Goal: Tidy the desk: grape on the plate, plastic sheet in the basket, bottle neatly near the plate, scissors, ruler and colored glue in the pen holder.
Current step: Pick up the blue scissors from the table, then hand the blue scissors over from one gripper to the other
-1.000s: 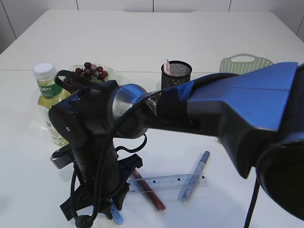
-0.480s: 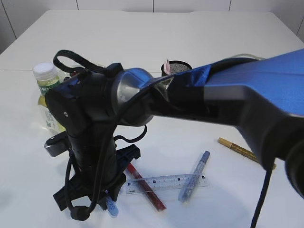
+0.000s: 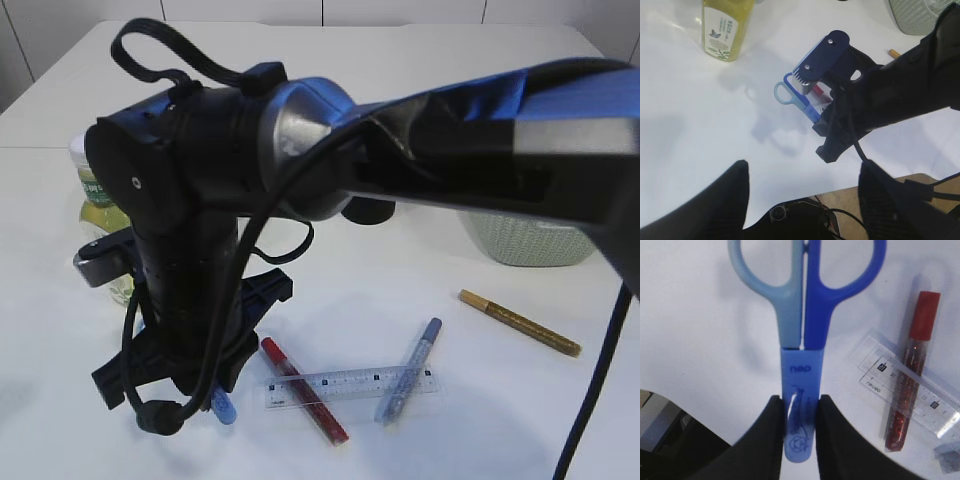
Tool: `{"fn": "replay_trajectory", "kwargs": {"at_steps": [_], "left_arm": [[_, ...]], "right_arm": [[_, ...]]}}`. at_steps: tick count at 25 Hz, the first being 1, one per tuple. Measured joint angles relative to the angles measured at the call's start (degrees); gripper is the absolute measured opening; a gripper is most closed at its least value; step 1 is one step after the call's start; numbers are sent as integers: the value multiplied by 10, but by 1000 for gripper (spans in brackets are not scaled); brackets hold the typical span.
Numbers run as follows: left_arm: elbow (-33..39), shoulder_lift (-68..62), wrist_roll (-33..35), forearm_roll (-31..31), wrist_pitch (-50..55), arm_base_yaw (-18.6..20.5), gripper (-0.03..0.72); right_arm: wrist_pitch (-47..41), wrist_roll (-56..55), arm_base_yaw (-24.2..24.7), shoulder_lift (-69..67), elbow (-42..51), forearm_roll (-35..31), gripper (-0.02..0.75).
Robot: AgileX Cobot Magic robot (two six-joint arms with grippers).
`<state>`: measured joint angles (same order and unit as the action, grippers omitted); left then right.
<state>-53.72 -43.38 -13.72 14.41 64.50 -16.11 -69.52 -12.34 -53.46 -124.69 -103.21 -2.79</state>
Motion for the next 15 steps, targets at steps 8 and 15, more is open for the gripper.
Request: {"fn": "replay_trajectory", "kwargs": {"at_steps": [8, 15], "left_arm": [[0, 0, -7, 0, -25, 0, 498], [0, 0, -8, 1, -38, 0, 498]], "right_arm": [[-2, 0, 0, 35, 0, 6, 164], [-4, 0, 0, 59, 0, 50, 164]]}}
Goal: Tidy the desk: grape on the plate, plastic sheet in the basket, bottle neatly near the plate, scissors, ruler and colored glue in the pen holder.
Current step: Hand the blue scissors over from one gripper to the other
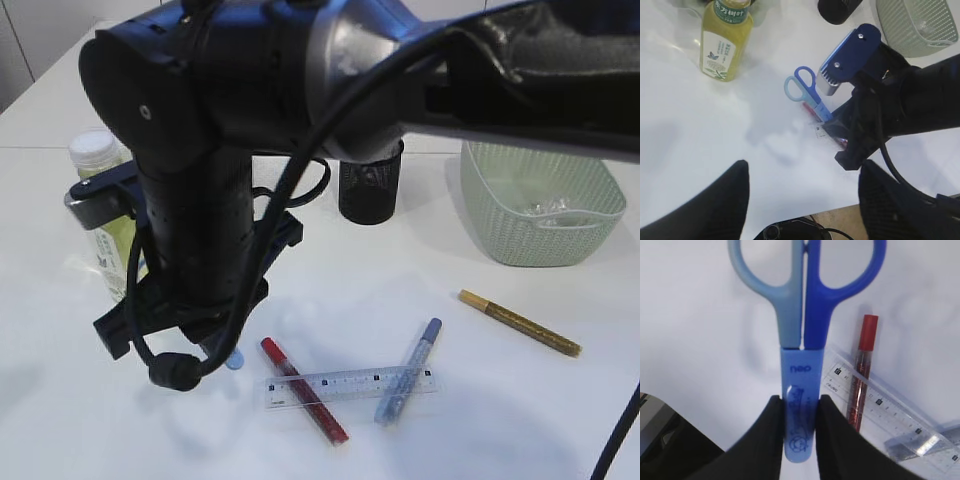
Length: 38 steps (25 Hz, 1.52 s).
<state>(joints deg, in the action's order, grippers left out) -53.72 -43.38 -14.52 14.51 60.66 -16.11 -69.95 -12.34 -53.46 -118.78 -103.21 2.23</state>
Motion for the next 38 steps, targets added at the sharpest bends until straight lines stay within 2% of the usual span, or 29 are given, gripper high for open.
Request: {"fn": "replay_trajectory", "kwargs": {"at_steps": [7, 18, 25, 38], "left_arm": [[0, 0, 0, 6, -5, 0, 498], [0, 0, 0, 11, -45, 0, 498], [0, -31, 0, 46, -97, 0, 498], [0, -122, 0, 82, -140, 0, 498]], "right_arm": [[0, 5, 15, 13, 0, 7, 164], [-4, 49, 73, 48, 0, -9, 163], [-5, 88, 76, 72, 0, -57, 163], [-11, 116, 77, 121, 0, -80, 163]]}}
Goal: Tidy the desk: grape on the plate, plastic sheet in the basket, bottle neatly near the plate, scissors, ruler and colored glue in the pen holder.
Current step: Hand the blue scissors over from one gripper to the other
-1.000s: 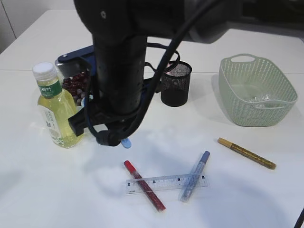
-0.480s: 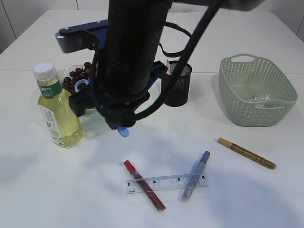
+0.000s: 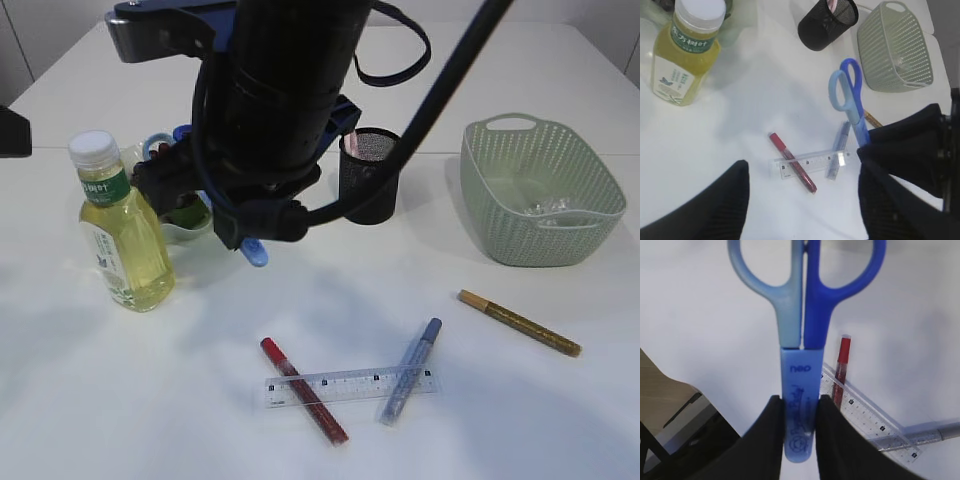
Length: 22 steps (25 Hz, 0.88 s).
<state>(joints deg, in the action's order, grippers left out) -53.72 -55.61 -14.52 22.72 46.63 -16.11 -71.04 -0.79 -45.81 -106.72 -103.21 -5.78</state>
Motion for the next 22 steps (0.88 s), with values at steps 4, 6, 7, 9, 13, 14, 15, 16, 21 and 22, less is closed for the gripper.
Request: {"fn": "replay_trajectory", "kwargs": {"at_steps": [4, 6, 7, 9, 13, 14, 15, 16, 21, 22], "left_arm": [[0, -30, 11, 31, -16, 0, 498], [0, -43, 28, 60, -28, 0, 498], [0, -49, 38, 75, -34, 0, 498], [0, -61, 56, 101, -46, 0, 498], [0, -80, 77, 131, -60, 0, 498], [0, -84, 80, 136, -62, 0, 498], [0, -86, 83, 138, -66, 0, 498], [0, -87, 84, 139, -71, 0, 498], [0, -92, 96, 165, -87, 0, 498], [0, -96, 104, 177, -90, 0, 498]], "right_arm": [[-1, 8, 0, 7, 0, -6, 163], [-1, 11, 0, 8, 0, -7, 162], [-1, 13, 0, 8, 0, -7, 162], [-1, 16, 0, 8, 0, -7, 162], [-2, 20, 15, 8, 0, -18, 162], [-2, 22, 22, 8, 0, -26, 162], [-2, 25, 32, 8, 0, -35, 162], [-2, 28, 43, 8, 0, -45, 162], [-2, 47, 77, 8, 0, -88, 162], [-2, 52, 77, 8, 0, -96, 162]]}}
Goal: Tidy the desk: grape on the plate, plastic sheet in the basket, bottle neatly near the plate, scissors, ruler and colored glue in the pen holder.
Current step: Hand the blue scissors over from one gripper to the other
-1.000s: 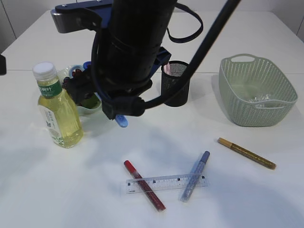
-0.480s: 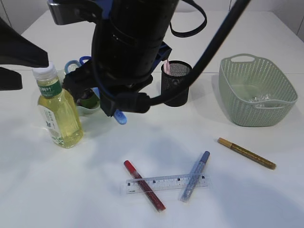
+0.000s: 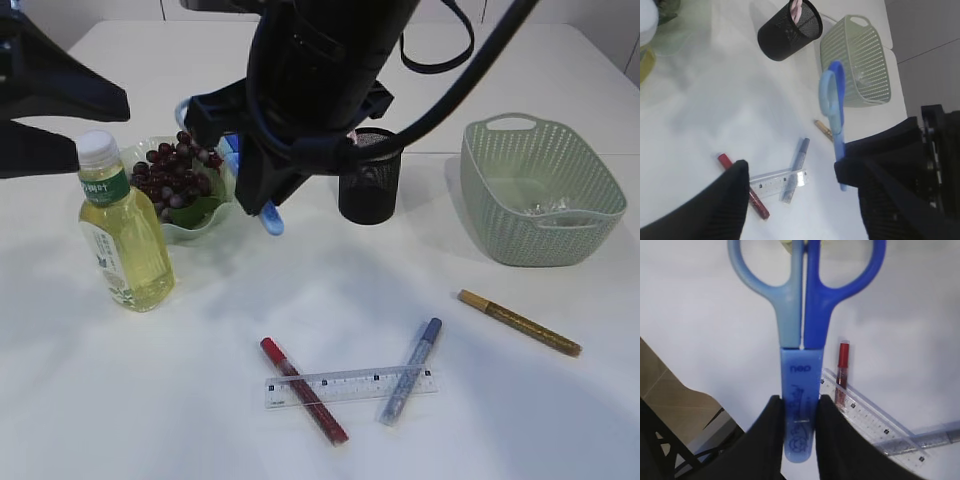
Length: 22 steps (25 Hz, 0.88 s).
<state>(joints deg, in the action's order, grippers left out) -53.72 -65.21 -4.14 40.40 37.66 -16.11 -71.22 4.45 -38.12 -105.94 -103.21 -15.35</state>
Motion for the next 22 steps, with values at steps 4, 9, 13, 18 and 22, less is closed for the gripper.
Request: {"fn": "replay_trajectory", "kwargs": {"at_steps": [4, 9, 13, 18, 22], "left_arm": [[0, -21, 51, 68, -10, 0, 498], [0, -38, 108, 136, -31, 0, 498], [0, -53, 117, 142, -39, 0, 498], [-9, -74, 144, 168, -44, 0, 498], [-10, -89, 171, 197, -51, 0, 498]], "right_arm": [[0, 19, 0, 0, 0, -27, 162], [0, 28, 0, 0, 0, -34, 162], [0, 34, 0, 0, 0, -50, 162], [0, 43, 0, 0, 0, -73, 162], [0, 44, 0, 0, 0, -77, 162]]}}
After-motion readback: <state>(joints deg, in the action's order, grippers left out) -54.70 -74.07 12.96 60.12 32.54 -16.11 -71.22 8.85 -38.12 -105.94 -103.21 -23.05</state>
